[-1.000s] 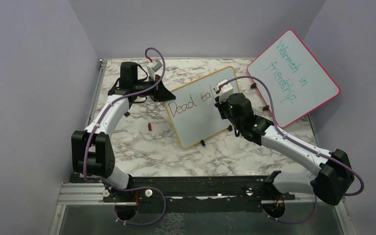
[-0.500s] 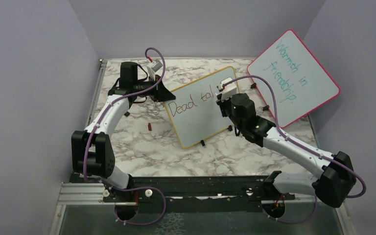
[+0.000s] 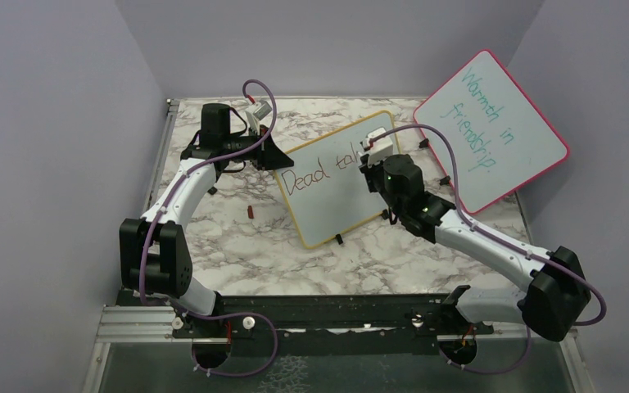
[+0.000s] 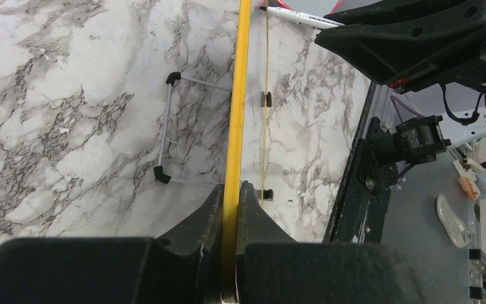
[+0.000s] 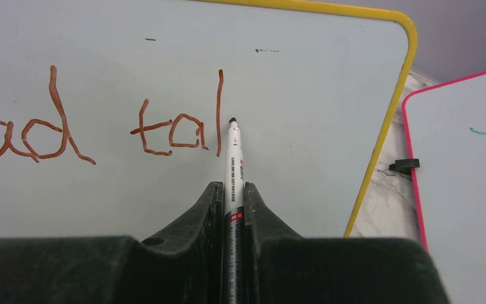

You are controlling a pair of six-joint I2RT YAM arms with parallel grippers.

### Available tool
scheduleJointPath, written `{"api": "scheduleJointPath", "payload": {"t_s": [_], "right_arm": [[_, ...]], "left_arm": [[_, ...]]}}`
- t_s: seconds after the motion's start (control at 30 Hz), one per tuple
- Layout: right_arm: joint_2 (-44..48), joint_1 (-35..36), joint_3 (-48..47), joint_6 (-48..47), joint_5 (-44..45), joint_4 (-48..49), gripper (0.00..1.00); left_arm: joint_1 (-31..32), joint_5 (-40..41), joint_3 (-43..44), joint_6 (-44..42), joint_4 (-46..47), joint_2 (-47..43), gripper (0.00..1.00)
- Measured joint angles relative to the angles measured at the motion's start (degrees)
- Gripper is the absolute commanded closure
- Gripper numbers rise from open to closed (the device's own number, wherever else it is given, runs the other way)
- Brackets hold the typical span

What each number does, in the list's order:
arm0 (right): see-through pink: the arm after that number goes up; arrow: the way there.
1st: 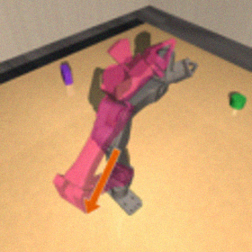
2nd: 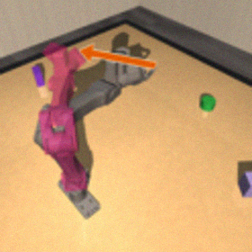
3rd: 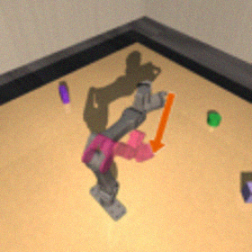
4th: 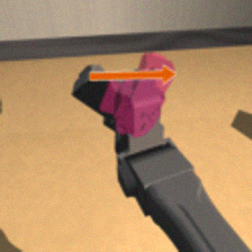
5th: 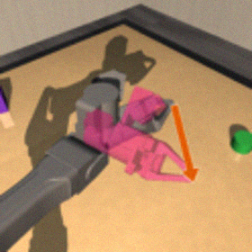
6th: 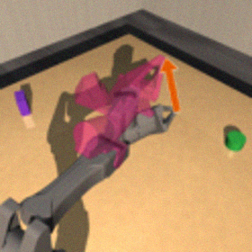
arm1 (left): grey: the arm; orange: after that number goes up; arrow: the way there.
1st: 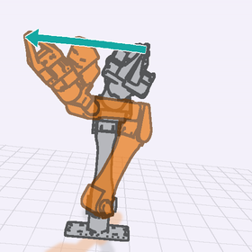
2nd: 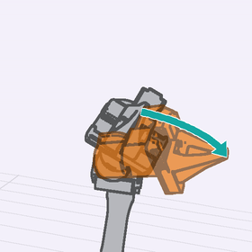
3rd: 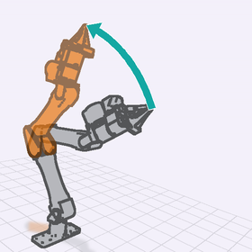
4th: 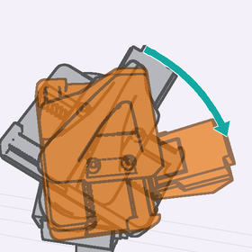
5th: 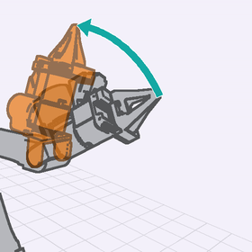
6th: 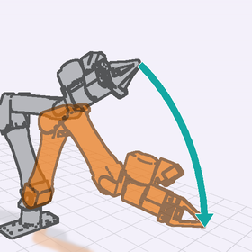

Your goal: Write a sentence on the whiteboard

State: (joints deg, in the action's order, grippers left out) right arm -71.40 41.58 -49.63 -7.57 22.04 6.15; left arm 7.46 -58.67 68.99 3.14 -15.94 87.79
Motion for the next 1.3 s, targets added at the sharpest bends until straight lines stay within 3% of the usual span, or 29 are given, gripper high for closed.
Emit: {"api": "scheduleJointPath", "payload": {"t_s": [1.3], "right_arm": [[0.52, -0.44, -0.13, 0.59, -4.52, -2.84, 1.00]], "left_arm": [[0.00, 0.04, 0.00, 0.00, 0.00, 0.02, 1.00]]}}
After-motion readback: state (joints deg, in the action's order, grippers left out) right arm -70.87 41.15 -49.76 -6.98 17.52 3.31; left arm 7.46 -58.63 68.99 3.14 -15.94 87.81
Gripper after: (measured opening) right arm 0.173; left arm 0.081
